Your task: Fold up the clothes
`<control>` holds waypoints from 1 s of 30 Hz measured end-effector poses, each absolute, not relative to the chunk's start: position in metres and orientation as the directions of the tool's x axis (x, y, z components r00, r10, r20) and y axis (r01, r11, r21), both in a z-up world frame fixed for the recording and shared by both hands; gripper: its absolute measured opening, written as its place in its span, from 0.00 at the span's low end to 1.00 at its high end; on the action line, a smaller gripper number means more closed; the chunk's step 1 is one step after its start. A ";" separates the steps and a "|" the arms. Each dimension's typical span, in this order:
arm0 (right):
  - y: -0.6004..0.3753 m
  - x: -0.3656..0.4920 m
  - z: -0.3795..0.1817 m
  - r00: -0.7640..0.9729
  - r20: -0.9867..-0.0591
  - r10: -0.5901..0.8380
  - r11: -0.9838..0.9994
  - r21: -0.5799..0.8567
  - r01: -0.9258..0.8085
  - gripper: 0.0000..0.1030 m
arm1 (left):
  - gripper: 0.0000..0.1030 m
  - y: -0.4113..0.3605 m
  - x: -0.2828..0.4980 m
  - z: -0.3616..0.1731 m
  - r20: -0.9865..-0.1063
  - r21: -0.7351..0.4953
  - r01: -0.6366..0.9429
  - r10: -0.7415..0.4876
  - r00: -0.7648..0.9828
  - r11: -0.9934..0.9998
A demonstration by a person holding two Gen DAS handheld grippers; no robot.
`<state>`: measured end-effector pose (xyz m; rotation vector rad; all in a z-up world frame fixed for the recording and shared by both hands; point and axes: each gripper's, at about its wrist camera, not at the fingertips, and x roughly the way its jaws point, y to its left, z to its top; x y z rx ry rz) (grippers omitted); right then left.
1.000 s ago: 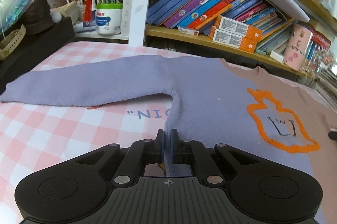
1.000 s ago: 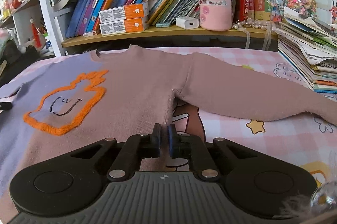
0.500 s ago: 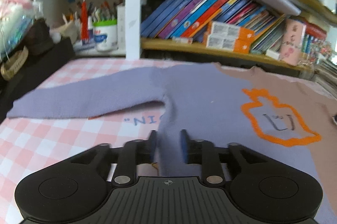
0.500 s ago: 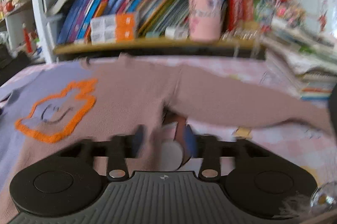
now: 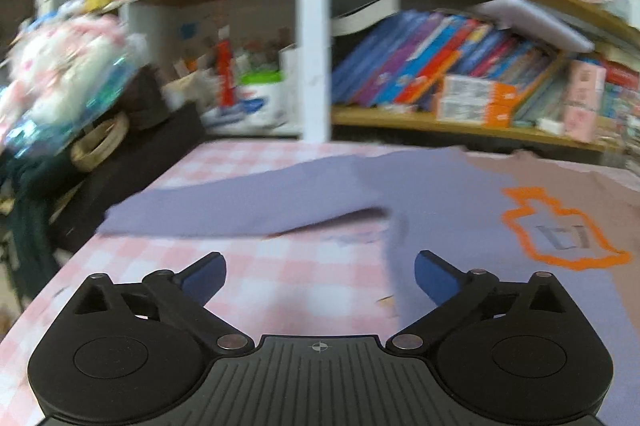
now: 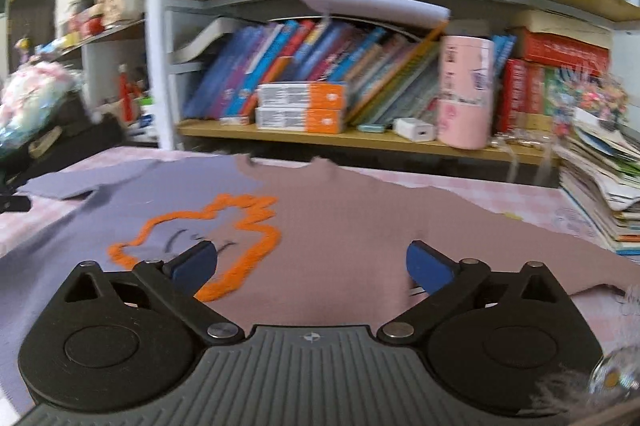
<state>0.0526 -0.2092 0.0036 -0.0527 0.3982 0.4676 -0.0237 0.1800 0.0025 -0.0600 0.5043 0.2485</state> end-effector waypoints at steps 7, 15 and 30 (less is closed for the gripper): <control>-0.185 0.042 -0.005 0.768 -0.422 0.482 0.846 -0.003 -0.533 1.00 | 0.99 0.245 -0.021 -0.003 -0.505 -0.126 -0.431 0.316 0.803 0.893; -0.193 0.036 0.002 0.785 -0.340 0.518 0.841 0.037 -0.539 1.00 | 0.97 0.314 -0.009 -0.014 -0.500 -0.306 -0.653 0.467 0.729 0.692; -0.185 0.054 -0.012 0.720 -0.494 0.487 0.846 0.064 -0.529 1.00 | 0.40 0.359 0.023 -0.013 -0.561 -0.339 -0.707 0.470 0.682 0.621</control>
